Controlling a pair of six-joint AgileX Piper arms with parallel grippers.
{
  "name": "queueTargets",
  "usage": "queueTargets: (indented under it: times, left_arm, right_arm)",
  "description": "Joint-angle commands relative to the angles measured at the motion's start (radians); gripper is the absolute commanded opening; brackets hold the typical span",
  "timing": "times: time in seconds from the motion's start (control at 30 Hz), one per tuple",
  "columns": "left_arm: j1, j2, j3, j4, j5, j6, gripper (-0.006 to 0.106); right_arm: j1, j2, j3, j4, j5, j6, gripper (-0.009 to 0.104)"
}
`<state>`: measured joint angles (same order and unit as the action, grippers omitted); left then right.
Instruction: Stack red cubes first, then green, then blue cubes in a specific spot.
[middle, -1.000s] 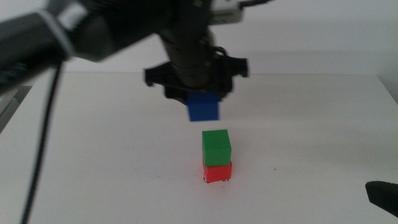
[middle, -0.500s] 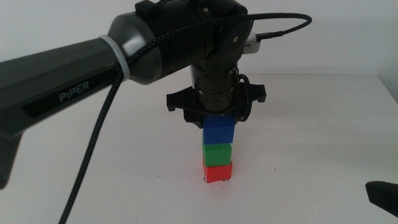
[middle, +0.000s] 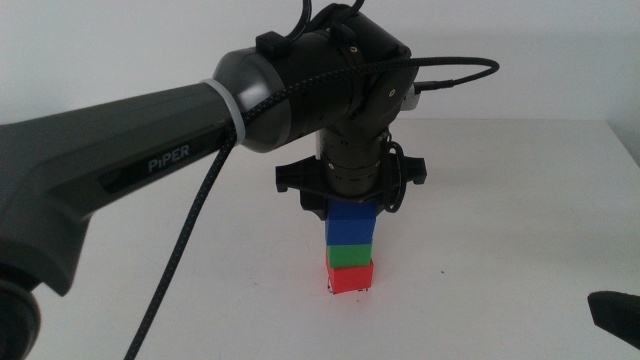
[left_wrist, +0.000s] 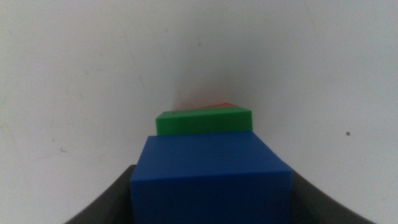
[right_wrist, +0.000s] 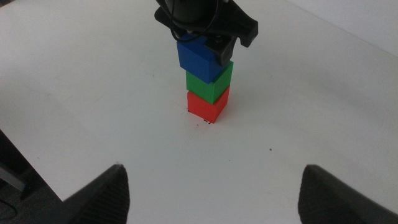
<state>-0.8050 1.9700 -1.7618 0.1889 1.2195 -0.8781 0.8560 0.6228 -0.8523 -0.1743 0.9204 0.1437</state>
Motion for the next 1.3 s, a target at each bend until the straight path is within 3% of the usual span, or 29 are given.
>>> queueTargets:
  times: [0.0, 0.33, 1.07, 1.17, 1.23, 1.27]
  left_arm:
    - [-0.003, 0.0, -0.007, -0.002, -0.017, -0.012, -0.002]
    - [0.044, -0.01, -0.007, -0.094, -0.02, 0.051, -0.002]
    - [0.068, 0.009, -0.005, -0.129, -0.055, 0.086, -0.002]
    - [0.068, 0.017, -0.005, -0.139, -0.051, 0.088, 0.007]
    - [0.068, 0.017, -0.005, -0.141, -0.051, 0.096, 0.02]
    - [0.068, 0.017, -0.005, -0.139, -0.051, 0.094, 0.031]
  right_arm:
    - [0.002, 0.001, 0.004, -0.007, -0.007, -0.007, 0.089]
    - [0.002, 0.001, 0.004, -0.007, -0.007, -0.007, 0.088]
    - [0.002, 0.001, 0.004, -0.007, -0.007, -0.007, 0.088]
    - [0.002, 0.001, 0.004, -0.007, -0.007, -0.007, 0.088]
    - [0.002, 0.001, 0.004, -0.007, -0.007, -0.007, 0.088]
    - [0.002, 0.001, 0.004, -0.007, -0.007, -0.007, 0.088]
